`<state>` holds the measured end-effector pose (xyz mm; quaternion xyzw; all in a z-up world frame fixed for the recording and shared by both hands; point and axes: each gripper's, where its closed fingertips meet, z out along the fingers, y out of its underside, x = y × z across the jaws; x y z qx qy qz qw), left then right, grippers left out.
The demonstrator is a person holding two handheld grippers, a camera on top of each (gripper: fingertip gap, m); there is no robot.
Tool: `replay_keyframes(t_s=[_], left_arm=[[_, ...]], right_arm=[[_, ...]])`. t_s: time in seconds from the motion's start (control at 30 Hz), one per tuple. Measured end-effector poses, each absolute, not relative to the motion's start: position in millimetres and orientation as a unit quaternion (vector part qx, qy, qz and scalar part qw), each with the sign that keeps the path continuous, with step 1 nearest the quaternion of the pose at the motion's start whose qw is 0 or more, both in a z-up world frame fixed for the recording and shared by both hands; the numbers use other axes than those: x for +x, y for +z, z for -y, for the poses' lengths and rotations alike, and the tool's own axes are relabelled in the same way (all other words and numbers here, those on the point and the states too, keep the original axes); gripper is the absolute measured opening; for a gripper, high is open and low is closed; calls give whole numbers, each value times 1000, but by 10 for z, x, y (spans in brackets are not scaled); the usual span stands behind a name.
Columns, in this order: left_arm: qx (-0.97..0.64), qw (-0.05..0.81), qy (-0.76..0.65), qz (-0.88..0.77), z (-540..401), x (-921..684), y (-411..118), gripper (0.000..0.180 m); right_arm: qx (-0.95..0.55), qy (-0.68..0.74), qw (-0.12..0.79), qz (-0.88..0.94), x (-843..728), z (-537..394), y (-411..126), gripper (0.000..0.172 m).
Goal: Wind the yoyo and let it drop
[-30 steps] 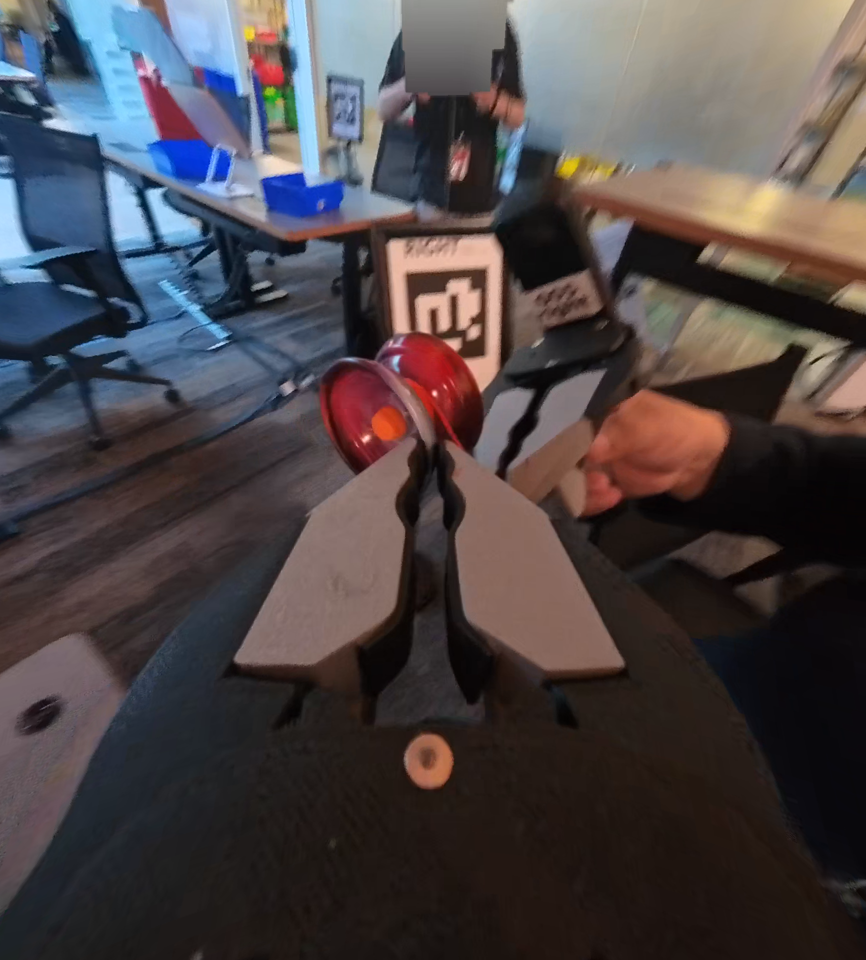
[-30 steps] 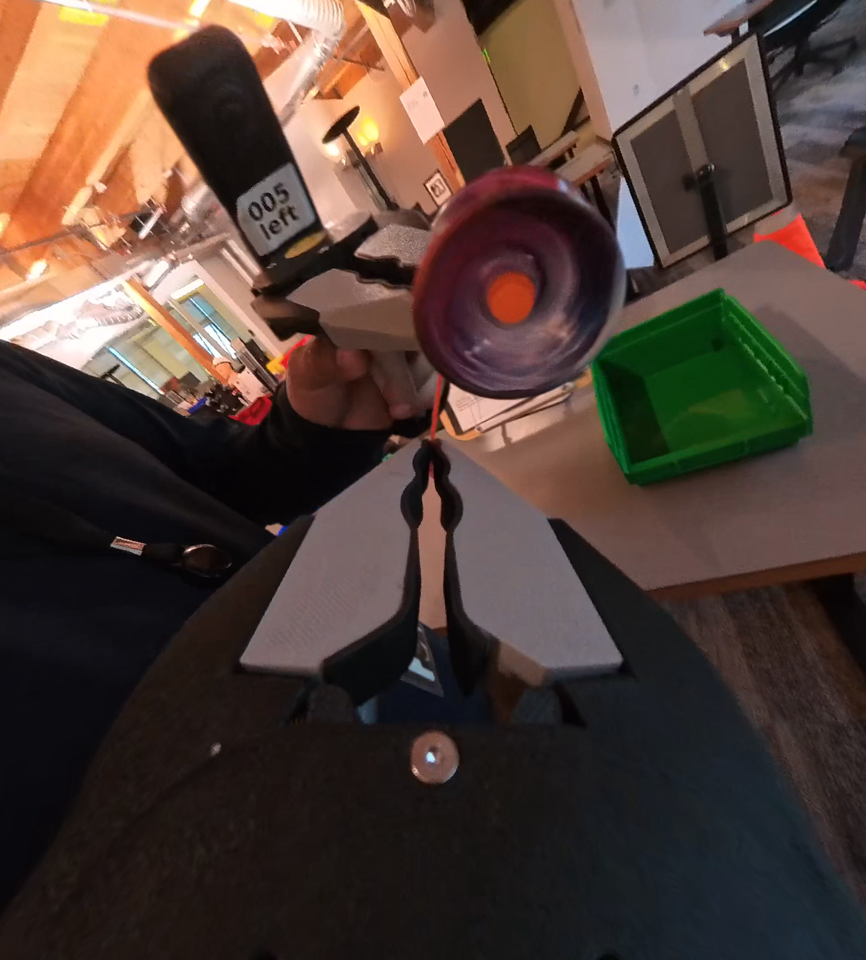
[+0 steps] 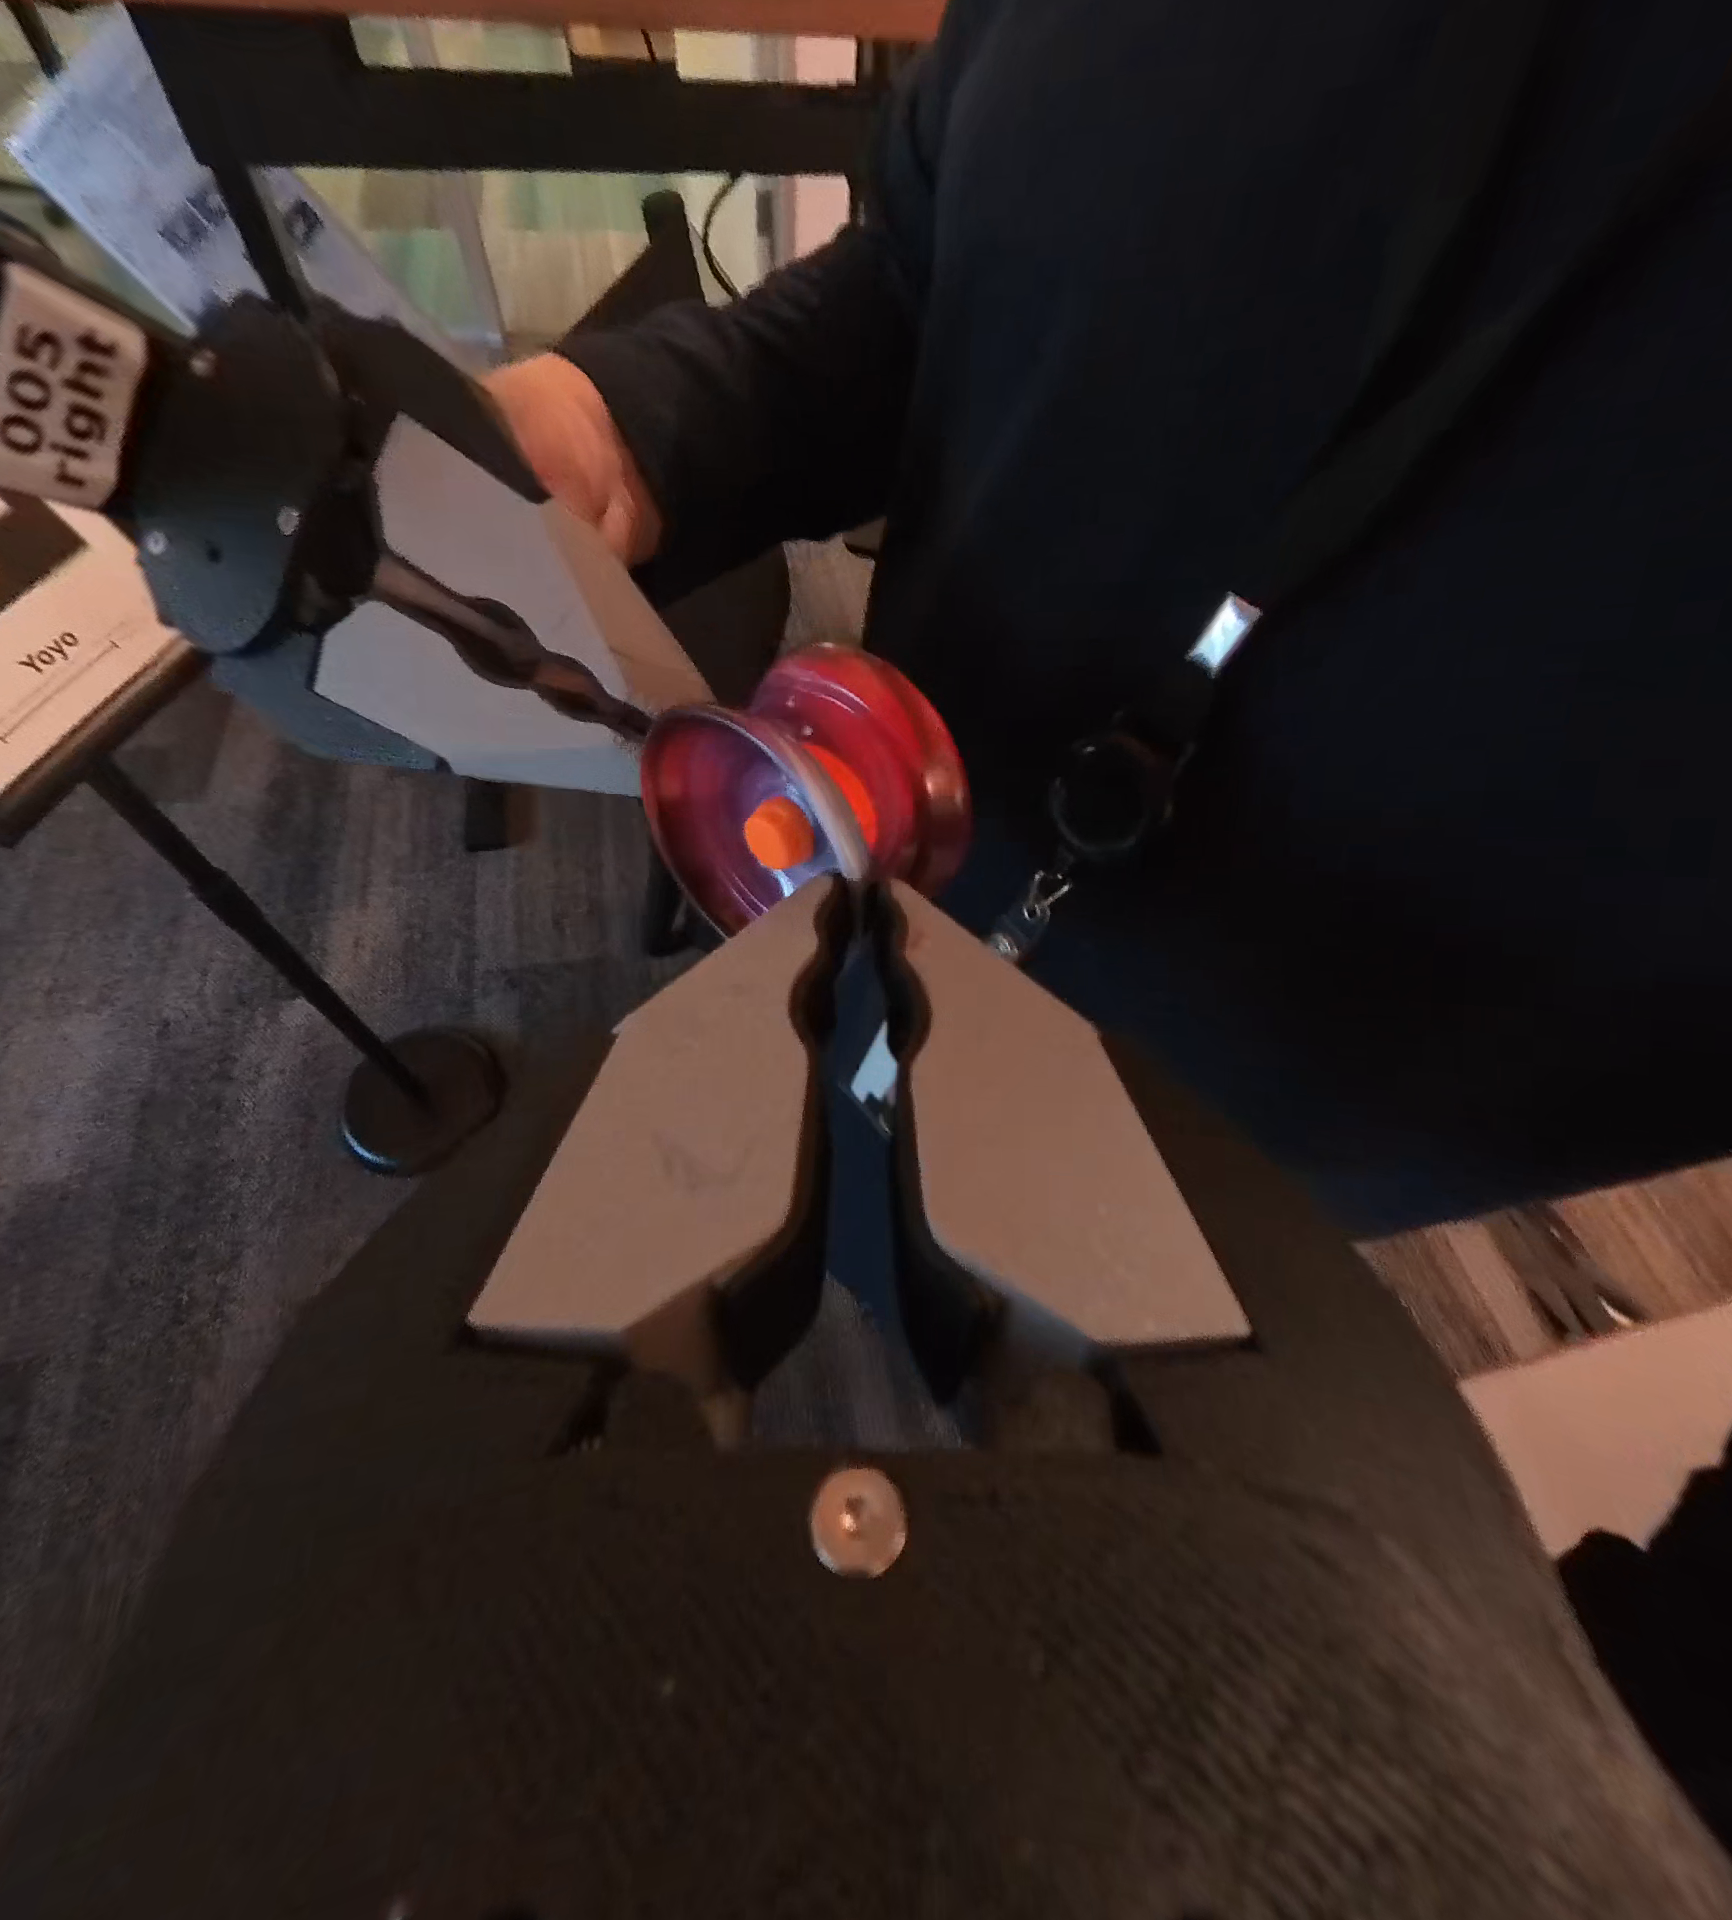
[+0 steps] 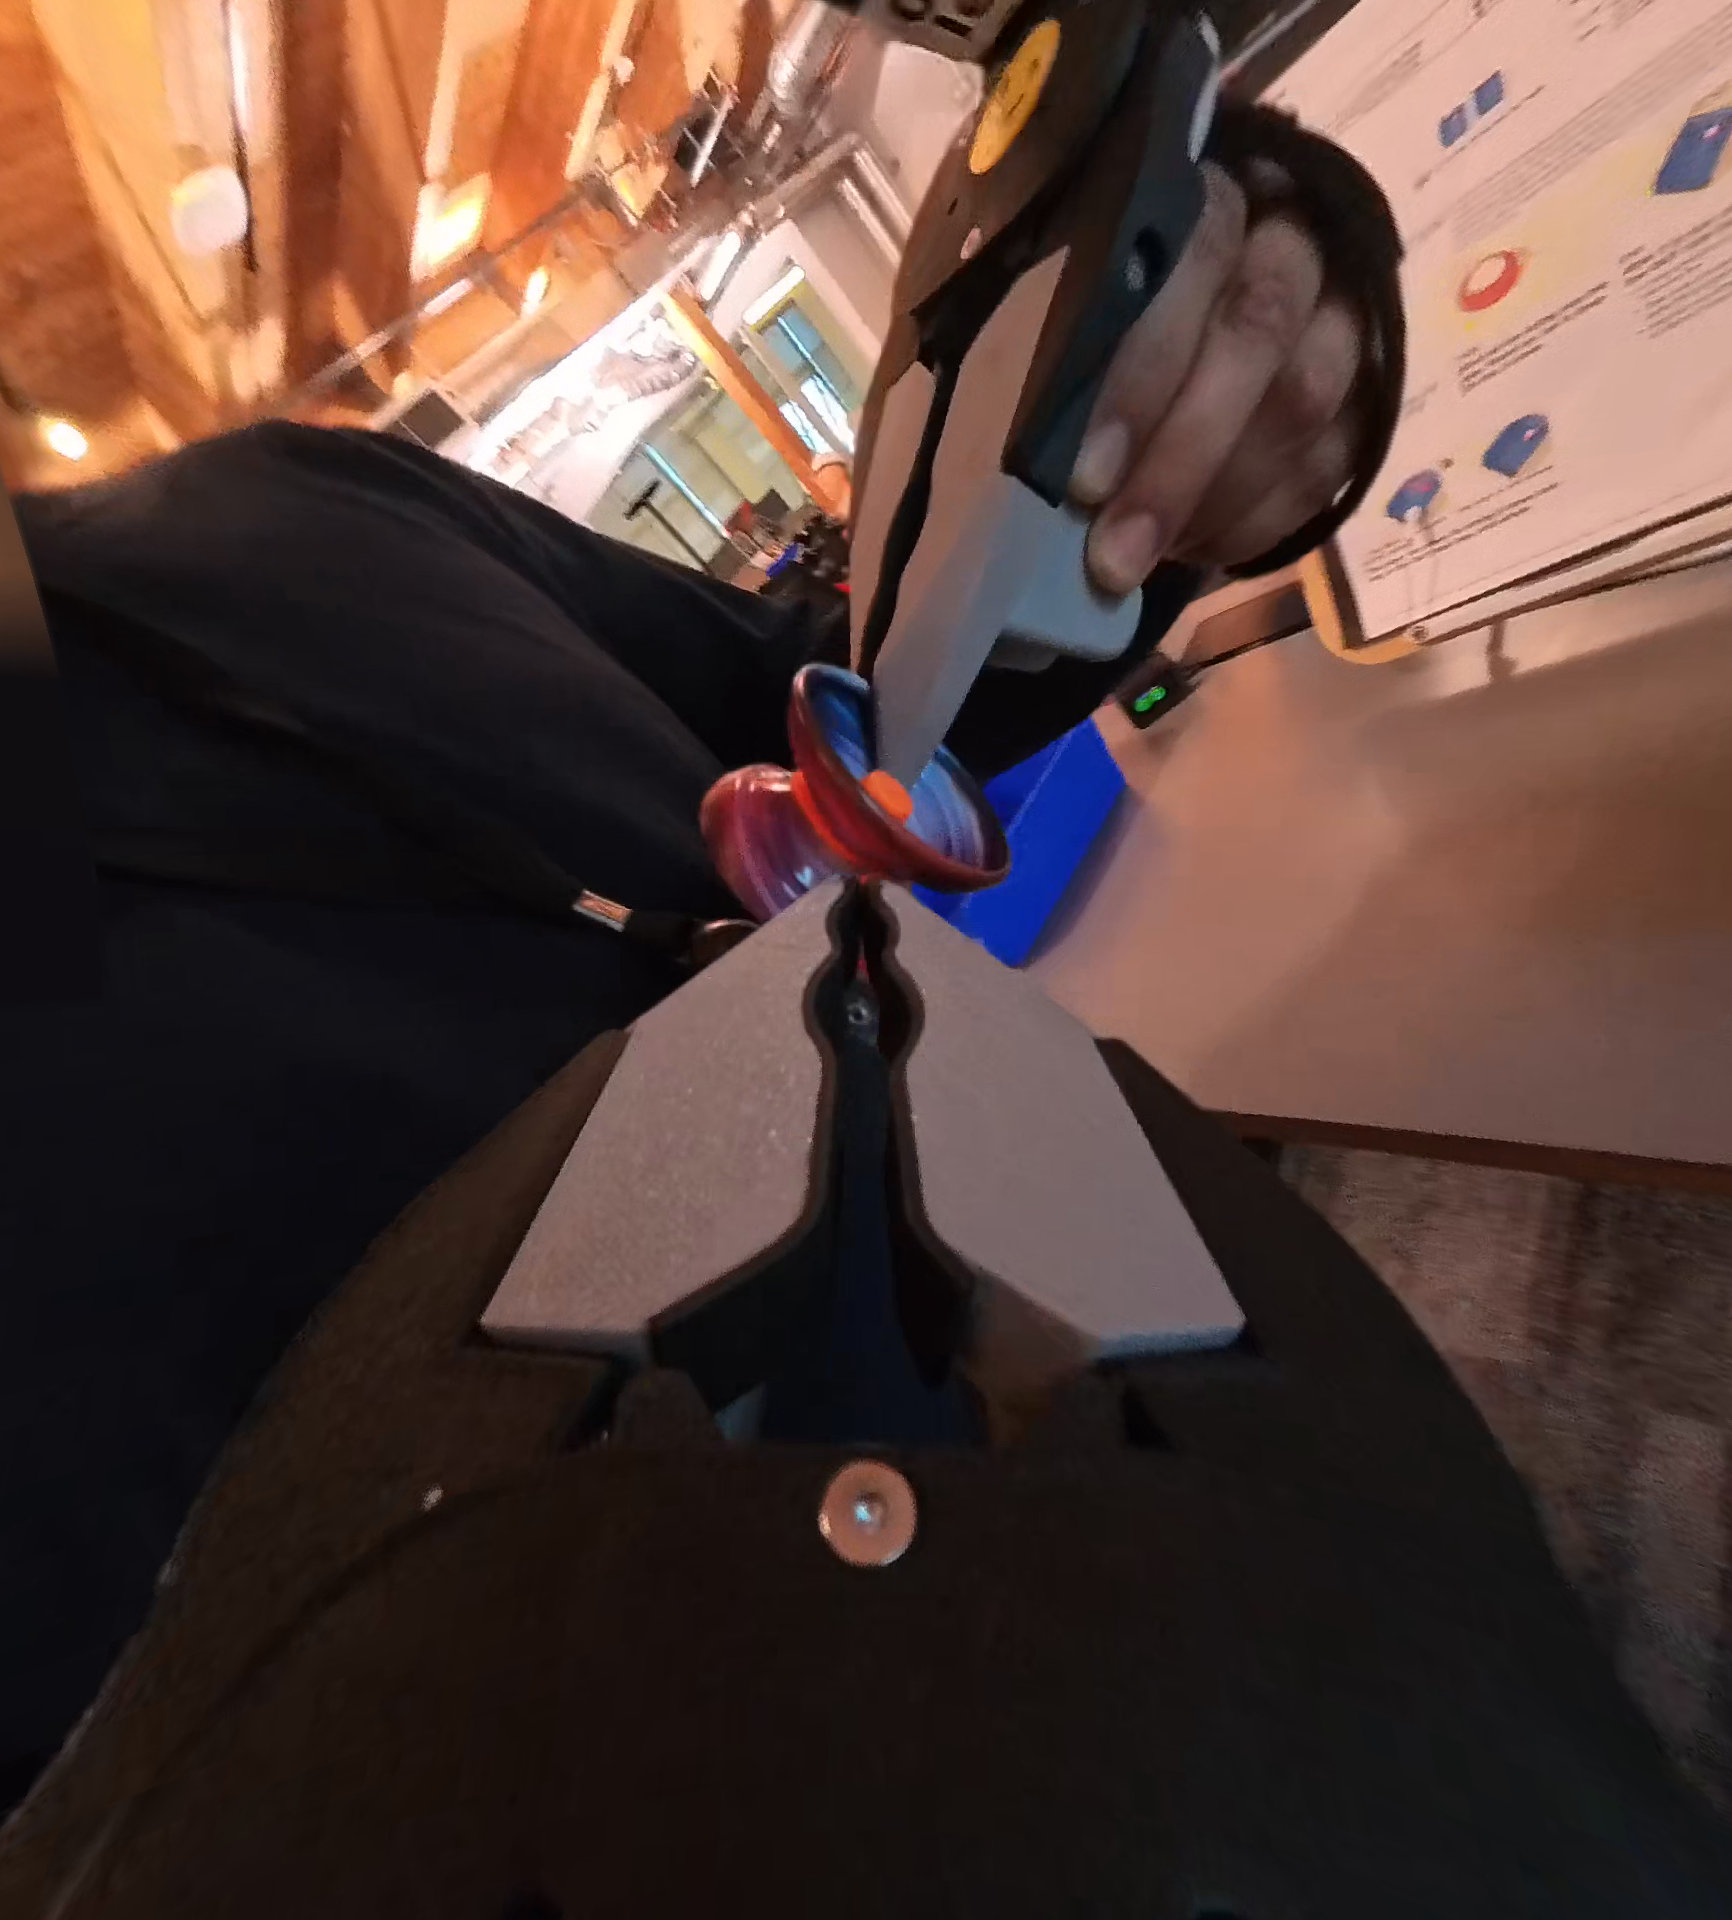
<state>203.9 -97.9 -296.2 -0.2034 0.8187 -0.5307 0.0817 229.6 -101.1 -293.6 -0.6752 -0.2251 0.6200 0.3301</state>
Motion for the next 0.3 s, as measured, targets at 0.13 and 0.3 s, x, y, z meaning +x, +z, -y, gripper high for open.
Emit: replay_keyframes(t_s=[0.13, 0.3], left_arm=[[-185, 82, -493, -846, 977, 2001, -3027, 3], [-176, 83, -504, -841, 936, 2029, -2935, 2]], right_arm=[[-660, 677, 264, 191, 2225, 1096, -3066, 0], [-642, 706, 234, 186, 2162, 1197, -3143, 0]])
